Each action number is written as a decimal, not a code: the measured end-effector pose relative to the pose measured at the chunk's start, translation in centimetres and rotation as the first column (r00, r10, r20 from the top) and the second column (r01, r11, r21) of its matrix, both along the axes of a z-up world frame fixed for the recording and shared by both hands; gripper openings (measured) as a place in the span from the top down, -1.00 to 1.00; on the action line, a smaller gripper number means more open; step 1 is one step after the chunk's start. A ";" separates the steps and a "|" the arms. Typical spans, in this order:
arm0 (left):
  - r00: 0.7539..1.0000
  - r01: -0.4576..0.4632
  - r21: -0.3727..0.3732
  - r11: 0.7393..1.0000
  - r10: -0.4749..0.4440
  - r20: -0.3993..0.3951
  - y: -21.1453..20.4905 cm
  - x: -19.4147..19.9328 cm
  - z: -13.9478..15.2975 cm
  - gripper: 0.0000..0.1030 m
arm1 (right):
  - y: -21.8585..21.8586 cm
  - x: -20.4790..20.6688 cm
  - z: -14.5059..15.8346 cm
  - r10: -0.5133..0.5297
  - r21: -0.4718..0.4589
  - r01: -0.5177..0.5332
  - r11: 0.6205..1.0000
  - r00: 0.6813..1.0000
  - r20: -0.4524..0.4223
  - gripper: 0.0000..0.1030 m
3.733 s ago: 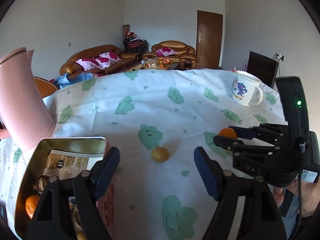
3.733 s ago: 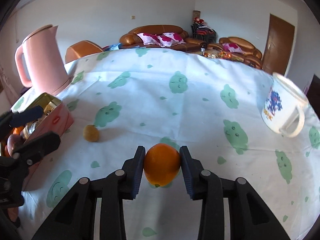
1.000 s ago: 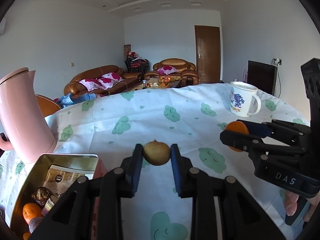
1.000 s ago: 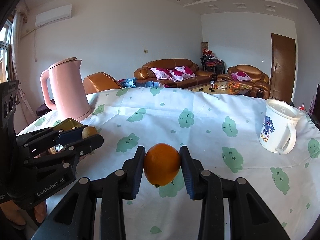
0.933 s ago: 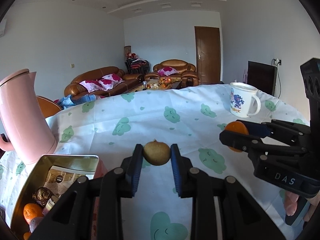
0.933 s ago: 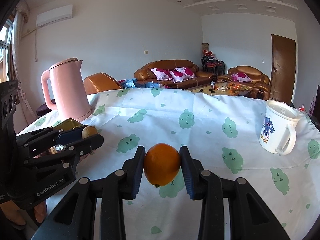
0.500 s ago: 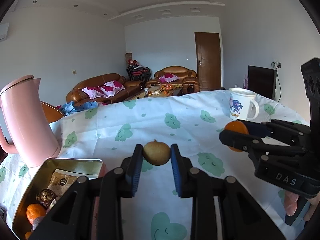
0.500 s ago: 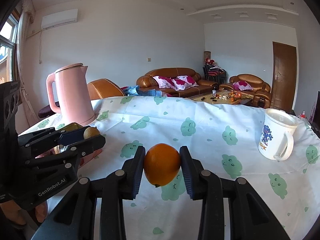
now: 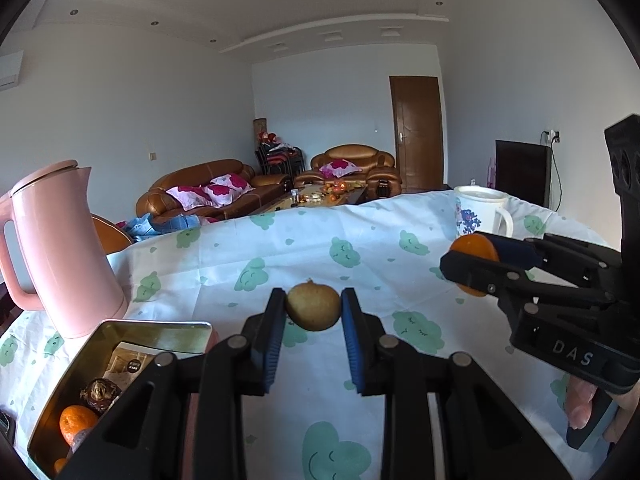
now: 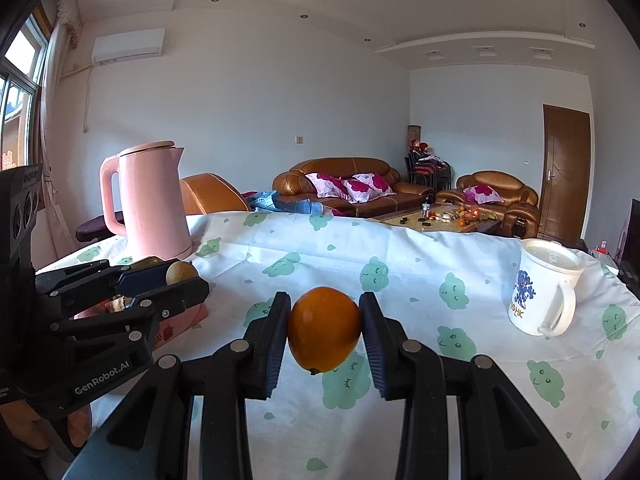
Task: Organize fruits
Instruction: 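Lift both small fruits and carry them toward the tin box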
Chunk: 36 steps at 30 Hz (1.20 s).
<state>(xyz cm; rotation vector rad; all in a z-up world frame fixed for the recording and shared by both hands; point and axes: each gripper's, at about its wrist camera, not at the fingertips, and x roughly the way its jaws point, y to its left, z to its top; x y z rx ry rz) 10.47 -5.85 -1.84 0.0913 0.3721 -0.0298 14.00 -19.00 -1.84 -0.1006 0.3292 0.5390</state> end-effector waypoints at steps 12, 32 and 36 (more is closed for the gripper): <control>0.999 -0.001 0.008 1.000 0.001 0.035 0.1 -1.1 0.3 0.43 | -0.1 -0.5 0.1 -0.008 -0.004 0.008 1.000 1.000 0.014 0.27; 1.000 0.000 -0.011 1.000 0.001 0.027 1.4 -2.2 0.3 0.43 | 2.2 -1.9 -0.2 0.036 -0.015 -0.036 0.999 0.999 -0.019 0.27; 1.000 -0.006 -0.018 1.000 0.007 0.027 2.0 -2.8 0.3 0.43 | 3.3 -2.5 -0.2 0.057 -0.021 -0.058 0.998 0.998 -0.024 0.27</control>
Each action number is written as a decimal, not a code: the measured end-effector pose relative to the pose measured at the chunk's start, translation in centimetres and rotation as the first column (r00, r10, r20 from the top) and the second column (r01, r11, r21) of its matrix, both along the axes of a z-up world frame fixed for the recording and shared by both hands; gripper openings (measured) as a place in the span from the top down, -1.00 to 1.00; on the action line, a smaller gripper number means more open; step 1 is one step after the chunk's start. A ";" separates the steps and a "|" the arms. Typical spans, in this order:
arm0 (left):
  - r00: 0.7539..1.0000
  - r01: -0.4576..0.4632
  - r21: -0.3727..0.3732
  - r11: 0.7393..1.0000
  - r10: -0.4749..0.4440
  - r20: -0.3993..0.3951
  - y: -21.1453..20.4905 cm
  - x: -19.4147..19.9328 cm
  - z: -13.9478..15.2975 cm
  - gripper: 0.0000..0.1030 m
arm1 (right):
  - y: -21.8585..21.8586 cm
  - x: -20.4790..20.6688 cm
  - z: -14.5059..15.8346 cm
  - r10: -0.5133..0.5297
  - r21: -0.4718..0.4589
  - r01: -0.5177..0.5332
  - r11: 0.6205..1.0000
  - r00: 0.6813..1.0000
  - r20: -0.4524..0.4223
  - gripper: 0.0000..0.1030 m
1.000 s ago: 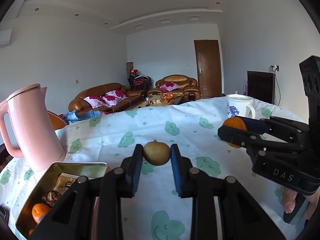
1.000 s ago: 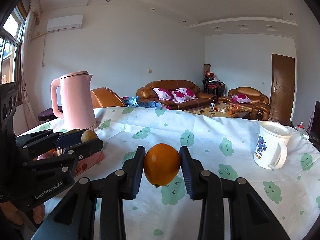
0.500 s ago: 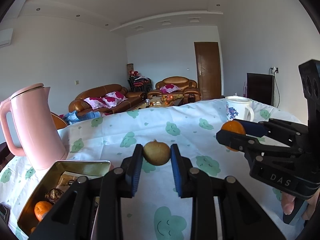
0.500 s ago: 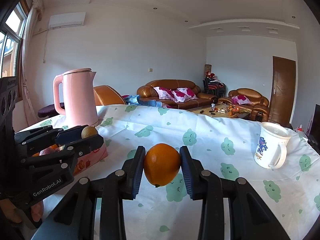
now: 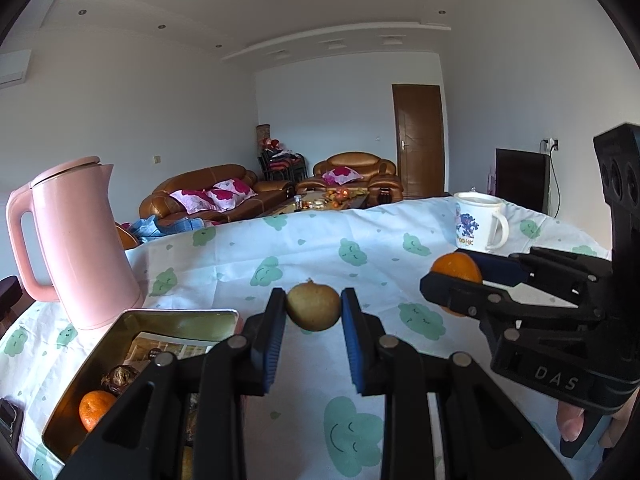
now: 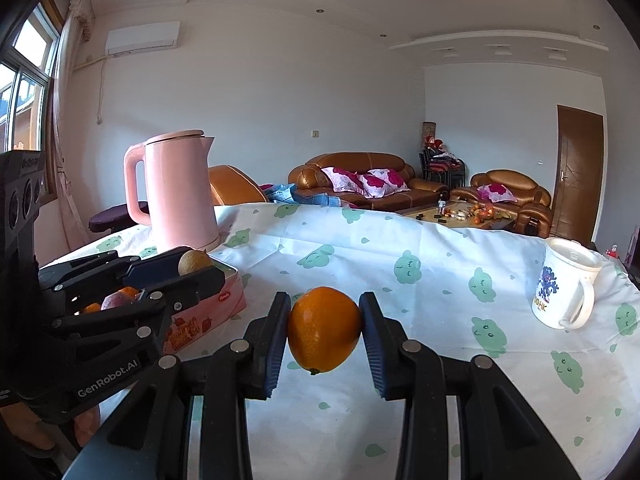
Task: Organize fruits
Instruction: 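Lift both small fruits and carry them toward the tin box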
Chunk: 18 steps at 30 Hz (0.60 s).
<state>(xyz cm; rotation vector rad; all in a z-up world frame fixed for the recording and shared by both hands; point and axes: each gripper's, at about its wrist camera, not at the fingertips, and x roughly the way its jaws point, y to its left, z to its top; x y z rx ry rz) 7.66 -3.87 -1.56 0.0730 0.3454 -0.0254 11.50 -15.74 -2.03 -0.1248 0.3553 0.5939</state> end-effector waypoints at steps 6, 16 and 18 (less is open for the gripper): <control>1.000 -0.019 -0.017 1.000 0.019 -0.003 1.4 -0.7 0.0 0.43 | 1.6 -0.7 -0.1 0.034 -0.016 -0.034 0.999 0.999 -0.002 0.27; 0.999 -0.048 -0.037 0.998 0.048 -0.006 3.2 -1.6 -0.1 0.43 | 3.5 -1.6 0.0 0.077 -0.023 -0.077 0.997 0.997 -0.001 0.27; 0.999 -0.052 -0.040 0.998 0.052 -0.007 3.5 -1.8 -0.1 0.44 | 3.9 -1.7 0.0 0.084 -0.027 -0.084 0.996 0.996 0.001 0.27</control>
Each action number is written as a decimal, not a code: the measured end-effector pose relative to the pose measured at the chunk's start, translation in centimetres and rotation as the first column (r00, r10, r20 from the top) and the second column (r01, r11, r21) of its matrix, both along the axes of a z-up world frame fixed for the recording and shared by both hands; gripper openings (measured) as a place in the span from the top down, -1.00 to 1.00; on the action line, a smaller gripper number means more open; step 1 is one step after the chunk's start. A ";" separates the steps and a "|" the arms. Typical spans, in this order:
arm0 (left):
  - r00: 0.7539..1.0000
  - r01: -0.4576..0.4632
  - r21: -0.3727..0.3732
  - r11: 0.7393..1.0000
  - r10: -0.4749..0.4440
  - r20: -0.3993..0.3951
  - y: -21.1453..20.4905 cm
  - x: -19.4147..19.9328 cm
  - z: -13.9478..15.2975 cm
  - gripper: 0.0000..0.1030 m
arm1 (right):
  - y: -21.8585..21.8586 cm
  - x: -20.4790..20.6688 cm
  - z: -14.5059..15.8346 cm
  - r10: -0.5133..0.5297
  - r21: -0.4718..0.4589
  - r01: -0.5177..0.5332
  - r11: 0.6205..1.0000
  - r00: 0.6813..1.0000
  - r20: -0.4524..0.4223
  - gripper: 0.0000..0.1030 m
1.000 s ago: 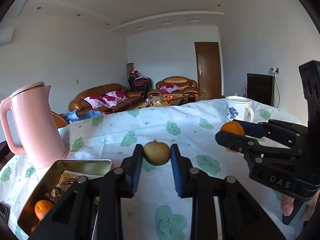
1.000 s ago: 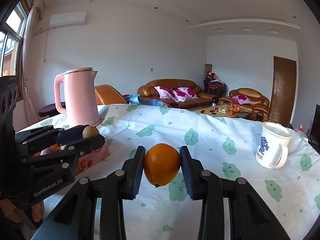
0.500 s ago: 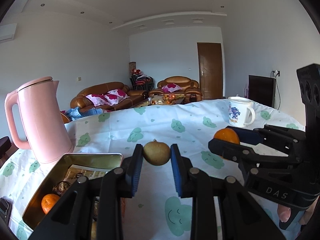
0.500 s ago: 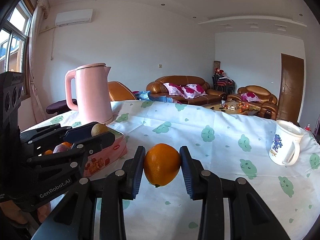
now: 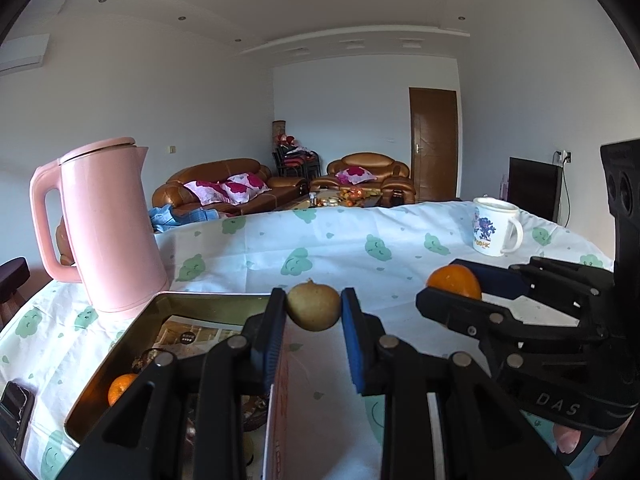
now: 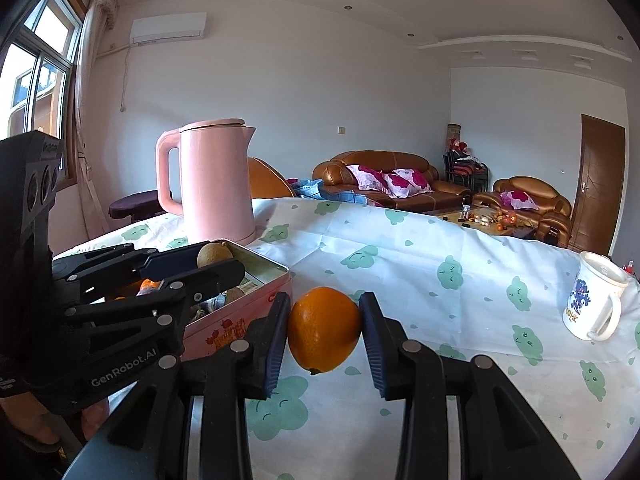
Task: Organize fruits
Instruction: 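Lift both small fruits and carry them toward the tin box, then move both tools with their fruits over the open tin box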
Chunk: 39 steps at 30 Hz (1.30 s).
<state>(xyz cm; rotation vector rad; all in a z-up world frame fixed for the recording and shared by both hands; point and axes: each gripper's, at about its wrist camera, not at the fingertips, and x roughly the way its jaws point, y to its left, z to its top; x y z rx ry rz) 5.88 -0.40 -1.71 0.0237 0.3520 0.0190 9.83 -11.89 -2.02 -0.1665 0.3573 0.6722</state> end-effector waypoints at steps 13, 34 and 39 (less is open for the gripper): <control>0.999 -0.040 -0.013 0.999 0.040 -0.017 2.4 -0.9 -0.1 0.43 | 2.7 -0.1 0.5 0.057 -0.014 -0.057 0.998 0.998 -0.009 0.27; 0.993 -0.120 -0.022 0.993 0.119 -0.013 6.6 -2.6 0.7 0.44 | 7.8 -0.7 0.9 0.149 -0.039 -0.149 0.988 0.989 -0.011 0.27; 0.989 -0.149 -0.031 0.988 0.148 -0.011 8.1 -3.0 1.0 0.44 | 8.9 -0.8 0.9 0.169 -0.045 -0.169 0.985 0.986 -0.008 0.27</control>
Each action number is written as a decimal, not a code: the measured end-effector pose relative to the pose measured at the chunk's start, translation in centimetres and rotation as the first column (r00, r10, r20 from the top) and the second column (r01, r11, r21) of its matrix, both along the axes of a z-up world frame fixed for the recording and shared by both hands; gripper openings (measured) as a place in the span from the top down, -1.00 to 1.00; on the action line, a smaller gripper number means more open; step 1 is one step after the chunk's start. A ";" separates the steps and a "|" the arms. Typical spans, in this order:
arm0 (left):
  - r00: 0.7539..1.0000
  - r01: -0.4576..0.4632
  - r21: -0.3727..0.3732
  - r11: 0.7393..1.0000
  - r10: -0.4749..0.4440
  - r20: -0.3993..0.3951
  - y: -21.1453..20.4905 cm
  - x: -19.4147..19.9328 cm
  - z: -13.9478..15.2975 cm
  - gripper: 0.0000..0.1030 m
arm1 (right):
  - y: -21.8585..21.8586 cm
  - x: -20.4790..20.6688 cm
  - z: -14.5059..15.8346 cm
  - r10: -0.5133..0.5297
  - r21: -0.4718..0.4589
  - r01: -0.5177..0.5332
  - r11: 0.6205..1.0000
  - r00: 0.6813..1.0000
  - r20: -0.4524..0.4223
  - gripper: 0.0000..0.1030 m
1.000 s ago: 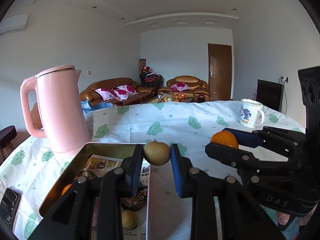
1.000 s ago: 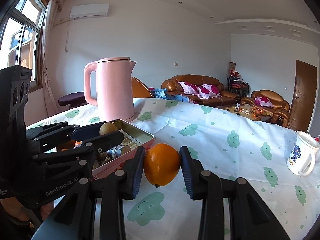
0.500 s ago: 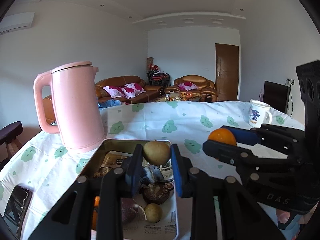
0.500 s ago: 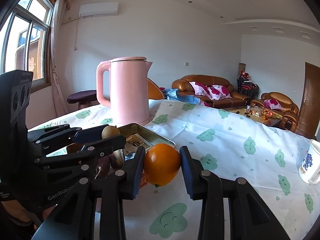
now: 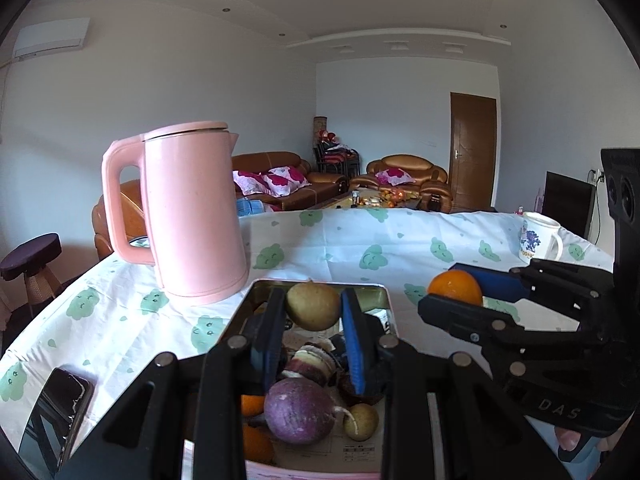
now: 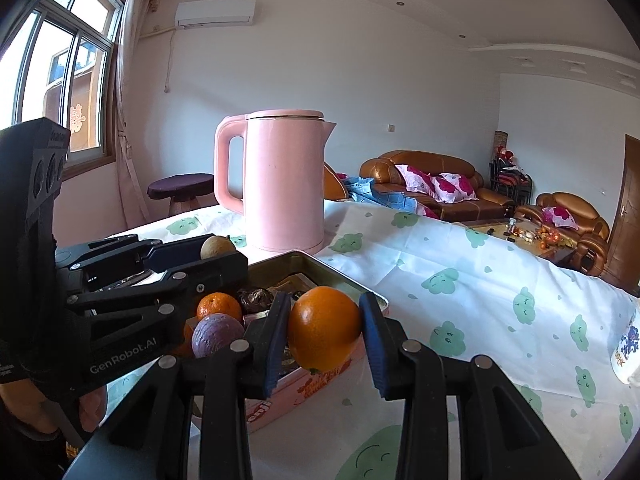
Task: Organize fruits
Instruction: 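Move both tools with their fruits over the open tin box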
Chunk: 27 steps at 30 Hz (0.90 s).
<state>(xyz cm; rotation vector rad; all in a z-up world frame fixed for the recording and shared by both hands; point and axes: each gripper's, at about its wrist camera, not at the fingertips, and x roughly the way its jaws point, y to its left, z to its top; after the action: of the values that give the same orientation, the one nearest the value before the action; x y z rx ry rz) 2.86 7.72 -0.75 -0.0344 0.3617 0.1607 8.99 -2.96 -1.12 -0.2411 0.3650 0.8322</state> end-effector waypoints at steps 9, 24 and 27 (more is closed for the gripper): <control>0.999 -0.050 -0.018 0.999 0.050 -0.022 2.5 -0.1 -0.3 0.44 | 1.5 0.0 -0.3 0.027 0.003 -0.027 1.000 1.000 -0.010 0.27; 0.992 -0.088 -0.029 0.996 0.085 -0.091 4.7 0.7 -1.3 0.44 | 3.6 0.5 -1.4 0.051 -0.020 -0.052 0.998 0.998 -0.047 0.27; 0.991 -0.093 -0.031 0.995 0.089 -0.103 4.9 0.9 -1.5 0.44 | 3.8 0.6 -1.6 0.052 -0.027 -0.053 0.998 0.997 -0.053 0.27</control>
<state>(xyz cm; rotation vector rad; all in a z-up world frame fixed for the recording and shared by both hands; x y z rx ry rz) 3.73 12.65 -2.26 -0.0779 0.4644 0.2472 9.58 0.83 -2.71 -0.2565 0.4213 0.8865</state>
